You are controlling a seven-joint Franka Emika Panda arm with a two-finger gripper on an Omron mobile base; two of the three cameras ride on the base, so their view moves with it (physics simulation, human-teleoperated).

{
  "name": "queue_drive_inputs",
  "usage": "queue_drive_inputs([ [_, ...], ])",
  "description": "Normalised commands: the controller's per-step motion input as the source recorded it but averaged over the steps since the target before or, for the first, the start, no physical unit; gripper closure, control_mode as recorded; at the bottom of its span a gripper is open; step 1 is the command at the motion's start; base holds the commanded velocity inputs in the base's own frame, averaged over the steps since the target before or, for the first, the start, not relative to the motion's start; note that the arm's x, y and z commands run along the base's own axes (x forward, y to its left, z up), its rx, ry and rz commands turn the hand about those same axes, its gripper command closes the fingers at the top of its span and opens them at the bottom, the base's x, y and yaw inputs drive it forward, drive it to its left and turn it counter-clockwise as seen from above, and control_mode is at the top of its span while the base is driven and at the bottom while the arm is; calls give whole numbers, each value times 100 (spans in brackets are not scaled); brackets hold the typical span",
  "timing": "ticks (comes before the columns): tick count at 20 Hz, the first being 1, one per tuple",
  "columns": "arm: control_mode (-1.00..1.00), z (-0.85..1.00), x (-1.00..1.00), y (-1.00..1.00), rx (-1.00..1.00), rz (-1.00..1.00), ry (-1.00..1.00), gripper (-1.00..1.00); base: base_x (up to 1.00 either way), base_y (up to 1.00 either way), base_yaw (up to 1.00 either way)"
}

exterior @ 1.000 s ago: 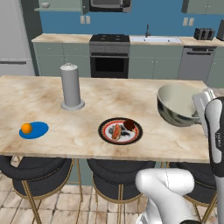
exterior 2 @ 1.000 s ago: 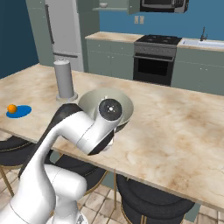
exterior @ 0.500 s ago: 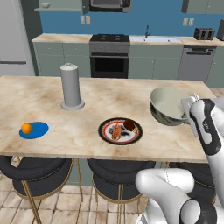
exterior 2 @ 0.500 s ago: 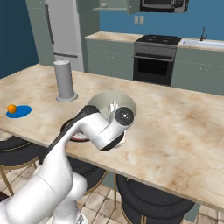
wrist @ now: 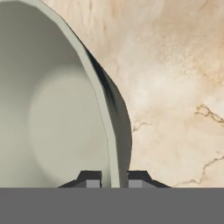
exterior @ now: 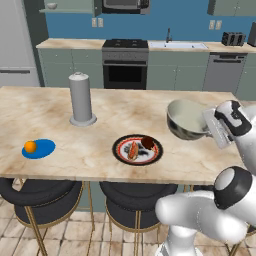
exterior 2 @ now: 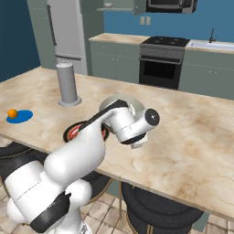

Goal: Take the smaller bowl and place it next to the appetizer plate on the dining counter , and place the larger bowl next to the plate with cooked food.

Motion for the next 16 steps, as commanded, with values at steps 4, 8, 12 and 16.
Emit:
queue_drive_inputs([
  [4,-100,-10,28,-2,-9,10,1,100,0,0,0],
  [8,-100,-17,6,0,-16,5,1,100,0,0,0],
  [12,-100,-37,0,0,-18,5,0,100,0,0,0],
  [16,-100,-39,-16,0,-2,3,-7,100,0,0,0],
])
